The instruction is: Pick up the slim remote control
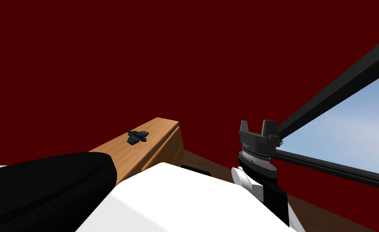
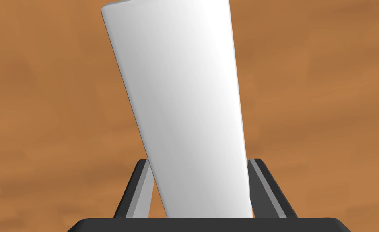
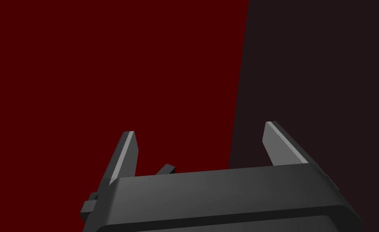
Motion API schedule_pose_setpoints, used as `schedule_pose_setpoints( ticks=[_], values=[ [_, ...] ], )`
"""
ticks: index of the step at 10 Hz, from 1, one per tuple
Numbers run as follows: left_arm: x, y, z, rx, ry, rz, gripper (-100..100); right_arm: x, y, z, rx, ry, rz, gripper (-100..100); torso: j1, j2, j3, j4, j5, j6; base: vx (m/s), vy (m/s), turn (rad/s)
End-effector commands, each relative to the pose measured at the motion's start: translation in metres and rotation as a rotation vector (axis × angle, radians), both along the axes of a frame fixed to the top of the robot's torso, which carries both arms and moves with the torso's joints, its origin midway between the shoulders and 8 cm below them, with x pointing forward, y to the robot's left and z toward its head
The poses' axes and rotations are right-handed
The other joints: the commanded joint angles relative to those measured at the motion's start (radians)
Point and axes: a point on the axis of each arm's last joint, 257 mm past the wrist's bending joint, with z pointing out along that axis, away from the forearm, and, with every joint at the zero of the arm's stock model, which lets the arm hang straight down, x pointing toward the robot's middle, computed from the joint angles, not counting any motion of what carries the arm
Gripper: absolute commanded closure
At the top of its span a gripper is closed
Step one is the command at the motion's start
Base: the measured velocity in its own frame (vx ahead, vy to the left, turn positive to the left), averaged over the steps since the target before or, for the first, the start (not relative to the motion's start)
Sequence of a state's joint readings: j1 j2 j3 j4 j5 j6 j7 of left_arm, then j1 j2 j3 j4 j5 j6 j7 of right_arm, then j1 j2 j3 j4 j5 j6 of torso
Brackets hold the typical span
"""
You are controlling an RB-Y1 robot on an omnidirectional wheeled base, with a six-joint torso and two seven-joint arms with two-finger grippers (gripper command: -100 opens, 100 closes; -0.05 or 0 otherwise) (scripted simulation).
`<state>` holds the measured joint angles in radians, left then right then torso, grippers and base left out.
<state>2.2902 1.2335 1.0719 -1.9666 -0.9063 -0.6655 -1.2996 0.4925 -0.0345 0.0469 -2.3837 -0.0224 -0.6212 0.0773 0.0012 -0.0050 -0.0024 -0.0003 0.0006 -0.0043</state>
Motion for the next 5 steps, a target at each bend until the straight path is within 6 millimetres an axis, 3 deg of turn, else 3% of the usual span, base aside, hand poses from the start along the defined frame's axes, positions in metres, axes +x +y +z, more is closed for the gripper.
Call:
schedule_pose_setpoints(
  ticks=[1, 4, 5],
  values=[
    [0.0000, 0.0000, 0.0000, 0.000, 0.000, 0.000, 100, 0.0000, 0.0000, 0.0000, 0.000, 0.000, 0.000, 0, 0.000, 0.000, 0.000, 0.000, 0.000, 0.000, -0.001, -0.001, 0.011],
    [-0.0006, 0.0001, 0.0001, 0.000, 0.001, 0.003, 100, 0.0000, 0.0000, 0.0000, 0.000, 0.000, 0.000, 0, 0.000, -0.001, 0.000, 0.000, 0.000, 0.001, 0.000, 0.000, 0.000],
    [-0.0005, 0.0001, 0.0000, 0.000, 0.001, 0.002, 0, 0.0000, 0.0000, 0.0000, 0.000, 0.000, 0.000, 0, 0.000, -0.001, 0.000, 0.000, 0.000, 0.001, 0.000, 0.000, 0.000]
  ],
)
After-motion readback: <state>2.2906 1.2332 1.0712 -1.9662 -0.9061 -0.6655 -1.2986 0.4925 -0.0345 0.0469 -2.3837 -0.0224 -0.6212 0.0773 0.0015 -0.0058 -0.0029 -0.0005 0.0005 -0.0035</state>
